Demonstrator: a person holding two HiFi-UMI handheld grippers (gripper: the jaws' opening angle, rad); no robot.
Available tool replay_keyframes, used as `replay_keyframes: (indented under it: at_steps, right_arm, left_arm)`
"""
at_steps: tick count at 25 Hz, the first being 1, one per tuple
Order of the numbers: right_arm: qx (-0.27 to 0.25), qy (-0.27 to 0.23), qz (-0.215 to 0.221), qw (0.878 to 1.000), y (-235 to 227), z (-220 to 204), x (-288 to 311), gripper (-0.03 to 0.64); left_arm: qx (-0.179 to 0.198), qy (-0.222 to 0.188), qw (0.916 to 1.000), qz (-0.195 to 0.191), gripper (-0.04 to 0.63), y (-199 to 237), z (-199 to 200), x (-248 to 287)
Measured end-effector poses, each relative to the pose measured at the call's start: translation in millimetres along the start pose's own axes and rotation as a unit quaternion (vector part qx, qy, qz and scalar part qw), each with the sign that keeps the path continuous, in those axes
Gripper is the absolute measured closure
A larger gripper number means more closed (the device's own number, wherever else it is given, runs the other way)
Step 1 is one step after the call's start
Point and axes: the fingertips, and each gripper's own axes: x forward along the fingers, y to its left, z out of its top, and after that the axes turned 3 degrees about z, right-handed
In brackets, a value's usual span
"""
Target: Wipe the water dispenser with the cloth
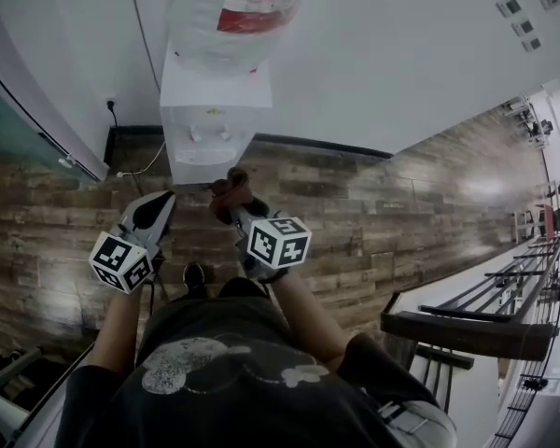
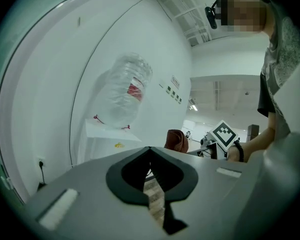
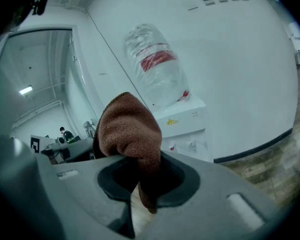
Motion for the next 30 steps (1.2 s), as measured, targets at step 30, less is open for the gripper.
replay_keyframes:
  at_steps: [30]
  right_arm:
    - [-0.085,0.101,0.09,0.987,27,28,237,0.558]
  left_arm:
    - [-0.051,-0.005,0.9894,0.136,0.578,162,10,59]
